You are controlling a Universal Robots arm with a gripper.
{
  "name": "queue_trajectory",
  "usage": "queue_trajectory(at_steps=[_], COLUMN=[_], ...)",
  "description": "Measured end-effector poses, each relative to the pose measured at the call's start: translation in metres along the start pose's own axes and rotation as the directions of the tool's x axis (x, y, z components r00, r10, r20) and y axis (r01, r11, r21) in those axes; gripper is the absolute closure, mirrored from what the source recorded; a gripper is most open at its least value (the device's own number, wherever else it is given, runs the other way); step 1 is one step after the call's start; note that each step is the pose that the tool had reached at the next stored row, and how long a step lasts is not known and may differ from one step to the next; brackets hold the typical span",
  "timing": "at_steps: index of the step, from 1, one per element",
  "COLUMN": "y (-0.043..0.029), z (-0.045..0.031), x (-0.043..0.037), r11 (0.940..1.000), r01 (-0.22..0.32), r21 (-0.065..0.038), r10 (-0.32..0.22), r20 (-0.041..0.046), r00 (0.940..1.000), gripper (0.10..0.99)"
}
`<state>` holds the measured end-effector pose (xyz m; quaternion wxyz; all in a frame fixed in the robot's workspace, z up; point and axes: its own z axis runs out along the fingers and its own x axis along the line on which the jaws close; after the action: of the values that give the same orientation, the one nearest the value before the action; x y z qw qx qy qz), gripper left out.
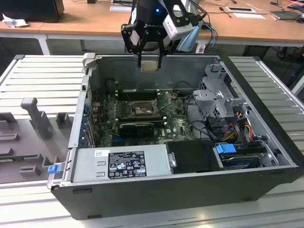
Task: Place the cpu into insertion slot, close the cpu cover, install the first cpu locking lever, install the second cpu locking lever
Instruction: 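Place the cpu into insertion slot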
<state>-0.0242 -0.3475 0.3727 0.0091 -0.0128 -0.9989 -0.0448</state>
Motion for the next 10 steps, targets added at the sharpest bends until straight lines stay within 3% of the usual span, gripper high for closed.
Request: queue_trajectory(at_steps=[10], y=[-0.0002], z=[0.0015], x=[0.0002], r11=[0.9998], r01=[-0.021], r21=[0.0], r10=[0.021], r20=[0.0018], r00=[0.9998], gripper=[0.553])
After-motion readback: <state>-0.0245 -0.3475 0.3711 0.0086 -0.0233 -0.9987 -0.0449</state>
